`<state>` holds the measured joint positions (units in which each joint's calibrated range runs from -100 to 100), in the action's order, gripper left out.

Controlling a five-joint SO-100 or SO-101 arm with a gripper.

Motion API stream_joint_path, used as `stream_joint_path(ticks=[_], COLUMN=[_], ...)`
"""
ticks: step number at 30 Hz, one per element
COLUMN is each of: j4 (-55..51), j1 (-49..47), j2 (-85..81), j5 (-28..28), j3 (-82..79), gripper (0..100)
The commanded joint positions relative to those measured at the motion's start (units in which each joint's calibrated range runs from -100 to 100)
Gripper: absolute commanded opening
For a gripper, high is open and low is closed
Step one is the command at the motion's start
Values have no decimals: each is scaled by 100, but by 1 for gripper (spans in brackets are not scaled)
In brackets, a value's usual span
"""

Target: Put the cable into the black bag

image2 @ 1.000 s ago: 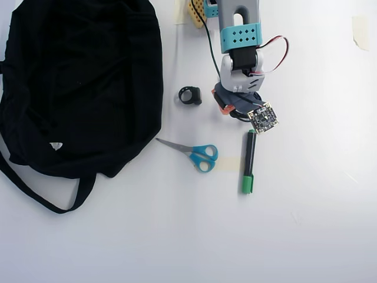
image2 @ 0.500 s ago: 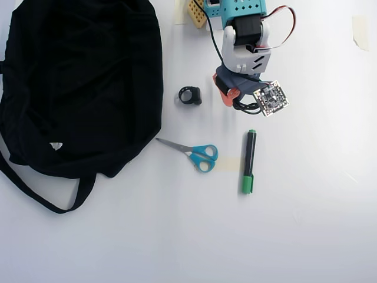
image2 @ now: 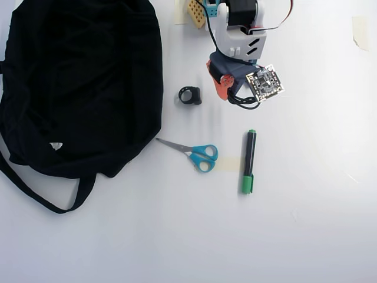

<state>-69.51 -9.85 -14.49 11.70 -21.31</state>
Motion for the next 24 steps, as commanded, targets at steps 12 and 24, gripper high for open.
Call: stream_joint_path(ticks=[12, 24], j4=[-198, -146], j1=[663, 1523], j2=[-501, -883], j5=[-21, -577], j3=[387, 414], gripper=[2, 2])
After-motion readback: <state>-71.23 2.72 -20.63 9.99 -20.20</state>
